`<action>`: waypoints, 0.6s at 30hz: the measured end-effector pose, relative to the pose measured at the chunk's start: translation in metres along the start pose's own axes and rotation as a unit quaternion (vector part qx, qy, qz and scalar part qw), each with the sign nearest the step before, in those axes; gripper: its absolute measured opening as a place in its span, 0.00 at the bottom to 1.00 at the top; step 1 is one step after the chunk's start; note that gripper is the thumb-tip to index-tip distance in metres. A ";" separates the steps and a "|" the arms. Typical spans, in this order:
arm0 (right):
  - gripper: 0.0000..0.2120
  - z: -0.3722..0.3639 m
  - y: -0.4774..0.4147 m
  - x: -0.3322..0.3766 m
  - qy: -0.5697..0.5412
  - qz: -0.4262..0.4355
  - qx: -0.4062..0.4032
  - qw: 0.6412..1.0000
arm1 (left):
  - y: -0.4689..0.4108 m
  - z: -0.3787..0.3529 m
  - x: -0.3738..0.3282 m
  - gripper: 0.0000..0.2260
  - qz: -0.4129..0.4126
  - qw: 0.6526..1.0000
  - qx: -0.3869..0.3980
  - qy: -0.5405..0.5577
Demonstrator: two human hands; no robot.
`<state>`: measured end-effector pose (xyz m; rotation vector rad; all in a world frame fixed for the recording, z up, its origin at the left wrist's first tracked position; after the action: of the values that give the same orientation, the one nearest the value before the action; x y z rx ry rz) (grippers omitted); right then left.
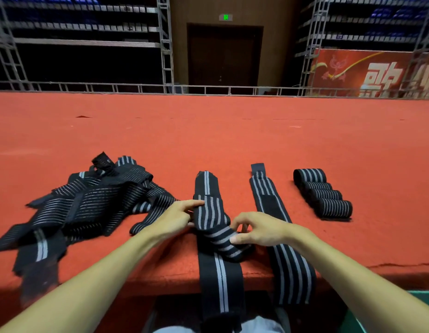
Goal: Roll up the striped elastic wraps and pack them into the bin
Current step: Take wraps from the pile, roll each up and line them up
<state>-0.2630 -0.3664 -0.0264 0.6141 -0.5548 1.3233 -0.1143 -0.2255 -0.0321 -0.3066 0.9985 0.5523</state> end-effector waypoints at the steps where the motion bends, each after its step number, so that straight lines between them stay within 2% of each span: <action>1: 0.04 0.002 0.001 0.001 -0.011 0.009 -0.005 1.000 | 0.000 0.004 0.003 0.26 -0.027 0.997 0.004 -0.070; 3: 0.06 0.011 0.004 0.004 -0.060 0.033 -0.046 0.997 | 0.001 0.014 0.003 0.19 -0.081 0.971 -0.033 -0.223; 4: 0.06 0.019 0.007 0.007 -0.094 0.046 -0.085 0.991 | 0.001 0.018 0.001 0.15 -0.095 0.960 -0.057 -0.258; 7: 0.04 0.048 0.017 0.018 -0.222 0.081 -0.236 0.943 | 0.000 0.023 -0.017 0.05 -0.114 0.950 -0.130 -0.261; 9: 0.02 0.069 0.027 0.024 -0.288 0.098 -0.322 0.896 | -0.003 0.022 -0.033 0.04 -0.113 0.944 -0.157 -0.267; 11: 0.02 0.087 0.034 0.030 -0.342 0.116 -0.380 0.852 | -0.003 0.018 -0.055 0.05 -0.133 0.950 -0.146 -0.241; 14: 0.04 0.105 0.042 0.039 -0.427 0.147 -0.431 0.781 | -0.004 0.008 -0.076 0.06 -0.172 0.953 -0.086 -0.233; 18: 0.05 0.121 0.053 0.050 -0.502 0.168 -0.469 0.707 | -0.005 -0.003 -0.084 0.07 -0.160 0.953 -0.052 -0.253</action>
<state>-0.3105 -0.4072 0.0999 0.3013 -2.1677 0.7178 -0.1489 -0.2554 0.0380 -0.3874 0.4118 0.3587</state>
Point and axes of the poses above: each hand's wrist, its own y-axis away from the middle knuckle, its own z-axis out of the back of the hand, x = y × z, the point moved 4 cm from there along -y, towards the middle knuckle, and after that the axes turned 13 degrees about -y, right-handed, at the moved point
